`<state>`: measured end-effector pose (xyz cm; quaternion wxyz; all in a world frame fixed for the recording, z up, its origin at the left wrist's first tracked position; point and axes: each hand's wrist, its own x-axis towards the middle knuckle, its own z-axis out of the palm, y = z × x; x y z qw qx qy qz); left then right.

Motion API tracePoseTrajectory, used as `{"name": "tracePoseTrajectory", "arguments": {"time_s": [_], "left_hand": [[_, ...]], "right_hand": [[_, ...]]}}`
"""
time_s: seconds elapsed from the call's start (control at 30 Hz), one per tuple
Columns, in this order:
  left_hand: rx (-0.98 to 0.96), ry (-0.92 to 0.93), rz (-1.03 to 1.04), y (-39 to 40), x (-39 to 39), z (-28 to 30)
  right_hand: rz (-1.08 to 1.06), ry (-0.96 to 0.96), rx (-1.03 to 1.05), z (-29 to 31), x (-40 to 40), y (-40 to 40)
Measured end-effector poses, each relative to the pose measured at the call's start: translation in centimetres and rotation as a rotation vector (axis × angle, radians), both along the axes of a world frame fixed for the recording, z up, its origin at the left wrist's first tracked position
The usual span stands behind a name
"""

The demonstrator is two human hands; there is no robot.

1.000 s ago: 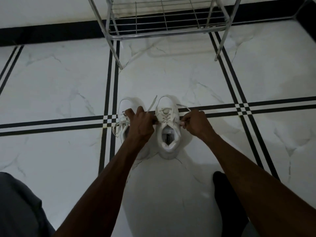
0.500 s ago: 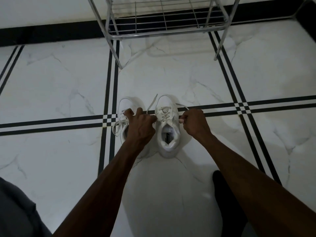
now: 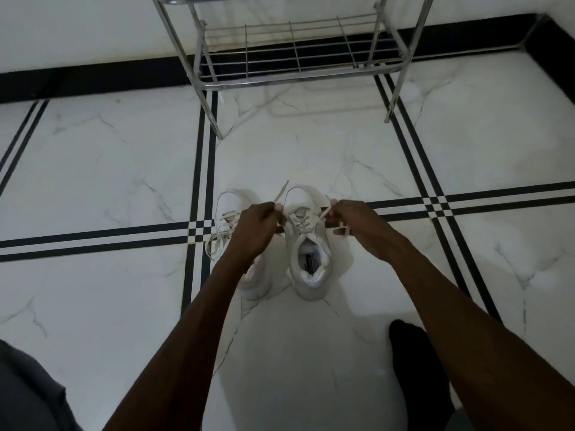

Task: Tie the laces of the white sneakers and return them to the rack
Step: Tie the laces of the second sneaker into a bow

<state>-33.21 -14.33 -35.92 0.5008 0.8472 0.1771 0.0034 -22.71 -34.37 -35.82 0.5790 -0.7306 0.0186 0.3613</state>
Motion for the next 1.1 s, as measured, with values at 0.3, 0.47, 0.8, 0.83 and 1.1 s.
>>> {"name": "tracePoseTrajectory", "arguments": {"time_s": [0.3,0.47,0.8,0.83,1.1], "left_hand": [[-0.421,-0.104,0.121,-2.5,2.1,0.7],[-0.244,-0.115,0.024,-2.6,1.9,-0.7],[-0.122,-0.125,0.015,-2.5,1.7,-0.8],[-0.121,-0.118,0.024,-2.5,1.7,-0.9],[-0.297,-0.044,0.091,-2.4,2.0,-1.2]], "right_hand": [[0.07,-0.137,0.169,1.7,0.9,2.4],[0.139,-0.19,0.107,0.9,0.6,2.2],[0.12,-0.201,0.037,0.2,0.8,3.2],[0.153,-0.187,0.082,0.3,0.7,3.1],[-0.02,-0.111,0.168,-0.4,0.0,3.8]]}}
